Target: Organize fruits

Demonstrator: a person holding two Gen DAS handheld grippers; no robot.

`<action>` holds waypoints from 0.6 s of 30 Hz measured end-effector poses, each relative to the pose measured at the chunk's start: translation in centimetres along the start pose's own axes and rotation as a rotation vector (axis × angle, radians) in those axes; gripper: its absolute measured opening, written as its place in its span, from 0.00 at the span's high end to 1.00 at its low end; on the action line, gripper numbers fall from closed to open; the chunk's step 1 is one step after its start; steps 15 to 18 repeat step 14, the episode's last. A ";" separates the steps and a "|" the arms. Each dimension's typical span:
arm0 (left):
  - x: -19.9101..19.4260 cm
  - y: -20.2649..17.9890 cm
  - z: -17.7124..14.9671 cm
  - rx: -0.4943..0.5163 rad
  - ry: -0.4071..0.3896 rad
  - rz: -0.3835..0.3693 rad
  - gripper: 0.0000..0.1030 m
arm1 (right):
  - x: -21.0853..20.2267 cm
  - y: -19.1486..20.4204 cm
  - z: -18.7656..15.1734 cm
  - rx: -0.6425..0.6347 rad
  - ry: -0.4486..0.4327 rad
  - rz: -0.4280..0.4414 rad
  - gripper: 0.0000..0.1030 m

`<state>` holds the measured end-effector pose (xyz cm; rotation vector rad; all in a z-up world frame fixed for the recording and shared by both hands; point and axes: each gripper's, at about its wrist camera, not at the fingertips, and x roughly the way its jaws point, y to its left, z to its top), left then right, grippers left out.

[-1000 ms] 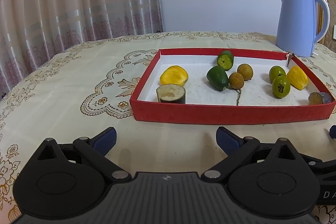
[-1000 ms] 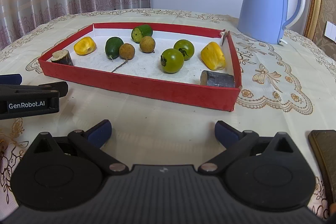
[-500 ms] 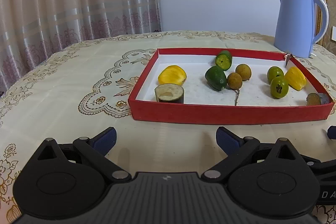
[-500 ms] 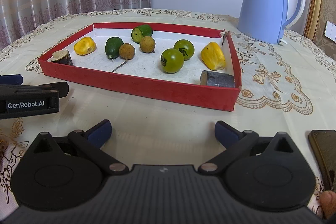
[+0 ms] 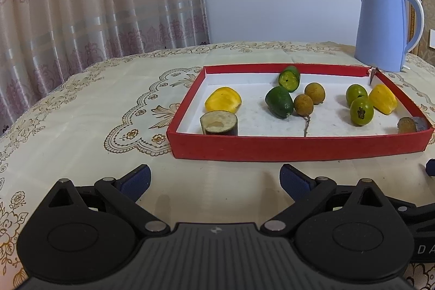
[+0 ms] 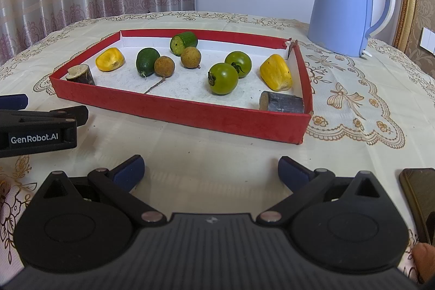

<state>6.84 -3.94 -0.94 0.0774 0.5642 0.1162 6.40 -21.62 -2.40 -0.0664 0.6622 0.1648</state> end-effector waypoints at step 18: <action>-0.3 0.1 0.0 -0.005 -0.034 0.012 0.01 | 0.0 0.0 0.0 0.000 0.000 0.000 0.00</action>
